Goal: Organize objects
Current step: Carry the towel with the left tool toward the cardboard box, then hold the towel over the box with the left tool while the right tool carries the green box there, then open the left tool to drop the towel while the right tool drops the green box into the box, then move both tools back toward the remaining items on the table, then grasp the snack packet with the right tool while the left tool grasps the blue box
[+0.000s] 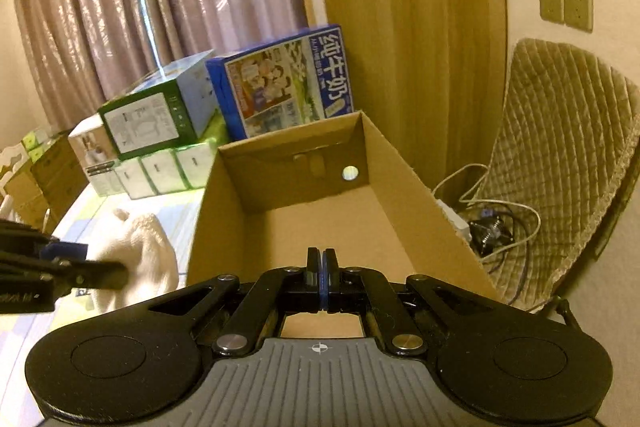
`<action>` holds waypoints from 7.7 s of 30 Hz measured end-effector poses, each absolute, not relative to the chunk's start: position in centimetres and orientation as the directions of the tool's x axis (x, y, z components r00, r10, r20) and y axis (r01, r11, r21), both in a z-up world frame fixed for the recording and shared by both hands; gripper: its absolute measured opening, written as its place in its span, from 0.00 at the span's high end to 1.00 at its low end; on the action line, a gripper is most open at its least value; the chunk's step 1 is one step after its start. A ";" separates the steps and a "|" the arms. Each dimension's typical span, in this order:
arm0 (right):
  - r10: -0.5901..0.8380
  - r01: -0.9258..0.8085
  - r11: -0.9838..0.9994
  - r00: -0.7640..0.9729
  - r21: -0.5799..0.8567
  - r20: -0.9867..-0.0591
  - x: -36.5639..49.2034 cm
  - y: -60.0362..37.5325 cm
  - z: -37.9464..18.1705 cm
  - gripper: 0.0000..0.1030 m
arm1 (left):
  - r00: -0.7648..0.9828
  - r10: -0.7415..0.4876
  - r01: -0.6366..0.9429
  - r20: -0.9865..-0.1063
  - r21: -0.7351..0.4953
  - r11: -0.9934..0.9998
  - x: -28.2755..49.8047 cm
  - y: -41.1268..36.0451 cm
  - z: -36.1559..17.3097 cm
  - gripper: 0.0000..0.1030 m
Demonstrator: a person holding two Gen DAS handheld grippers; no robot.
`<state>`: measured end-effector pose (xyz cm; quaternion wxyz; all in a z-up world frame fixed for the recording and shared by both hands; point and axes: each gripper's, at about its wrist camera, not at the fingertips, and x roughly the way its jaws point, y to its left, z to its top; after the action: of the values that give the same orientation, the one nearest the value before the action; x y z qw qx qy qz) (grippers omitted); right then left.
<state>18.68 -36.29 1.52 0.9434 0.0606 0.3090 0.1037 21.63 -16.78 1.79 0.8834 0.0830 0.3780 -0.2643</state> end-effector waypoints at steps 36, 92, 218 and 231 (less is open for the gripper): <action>0.174 -0.231 0.972 0.591 0.042 -0.788 6.8 -29.5 -6.7 0.20 | 0.571 -0.363 0.428 -0.737 -0.111 0.897 13.1 -8.7 -1.7 0.80; 0.195 -0.153 0.981 0.734 0.121 -0.651 22.6 -38.8 3.8 0.49 | 0.557 -0.452 0.579 -0.696 -0.064 0.813 23.4 -23.6 2.8 0.80; 0.356 -0.499 0.865 0.541 0.050 -0.762 25.0 -11.4 -13.6 0.67 | 0.715 -0.066 0.061 -0.696 -0.032 0.998 25.2 6.7 -13.3 0.03; 0.313 -0.418 0.906 0.568 0.061 -0.761 26.4 -12.4 -13.9 0.67 | 0.735 0.012 0.074 -0.678 0.098 0.992 29.5 3.1 -14.8 0.38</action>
<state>26.36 -12.44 -13.86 0.8833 -0.0631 0.4159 0.2069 29.49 3.12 -14.80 0.9295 0.0591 0.3636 -0.0165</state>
